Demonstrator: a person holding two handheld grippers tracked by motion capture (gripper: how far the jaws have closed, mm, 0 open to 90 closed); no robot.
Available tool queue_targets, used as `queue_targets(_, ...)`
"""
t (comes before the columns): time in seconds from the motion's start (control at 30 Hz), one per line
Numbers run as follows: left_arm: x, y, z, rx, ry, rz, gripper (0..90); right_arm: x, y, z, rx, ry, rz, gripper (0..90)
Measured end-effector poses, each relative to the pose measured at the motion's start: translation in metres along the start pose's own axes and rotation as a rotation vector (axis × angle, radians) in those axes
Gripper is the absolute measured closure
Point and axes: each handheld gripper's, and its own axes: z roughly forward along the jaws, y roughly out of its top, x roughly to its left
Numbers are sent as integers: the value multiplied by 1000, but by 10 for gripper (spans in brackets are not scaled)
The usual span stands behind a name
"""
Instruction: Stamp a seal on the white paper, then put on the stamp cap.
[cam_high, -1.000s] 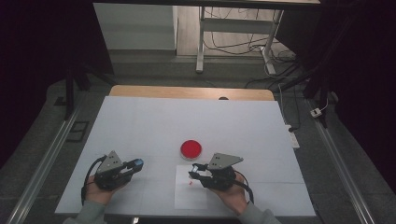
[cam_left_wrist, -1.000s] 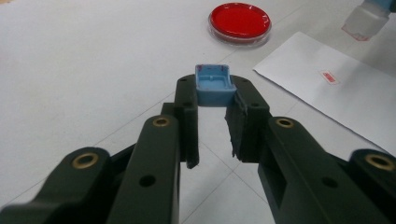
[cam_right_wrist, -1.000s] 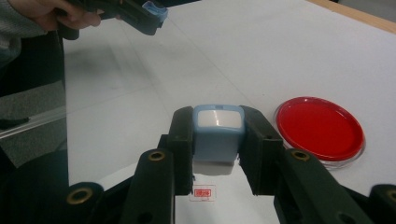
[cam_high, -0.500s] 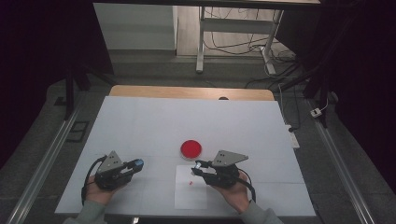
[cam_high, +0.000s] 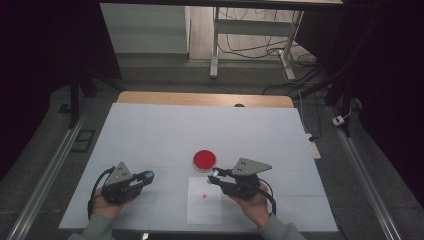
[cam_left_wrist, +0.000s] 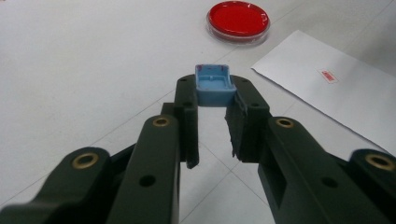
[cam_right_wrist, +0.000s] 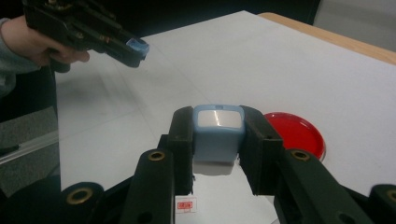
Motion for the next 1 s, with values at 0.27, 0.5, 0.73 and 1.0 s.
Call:
queue_targets(0.27,0,0,1,1,-1,0,743,-2,4,-4,-19,-10,2,671)
queue_targets(0.5,-2,0,1,2,-3,0,743,-5,5,-7,-30,-14,10,671)
queue_targets(0.73,-1,0,2,3,-6,-1,743,-5,7,-8,-35,-15,10,671)
queue_targets(1.0,-4,3,4,4,-11,10,743,-5,8,-9,-41,-15,8,671)
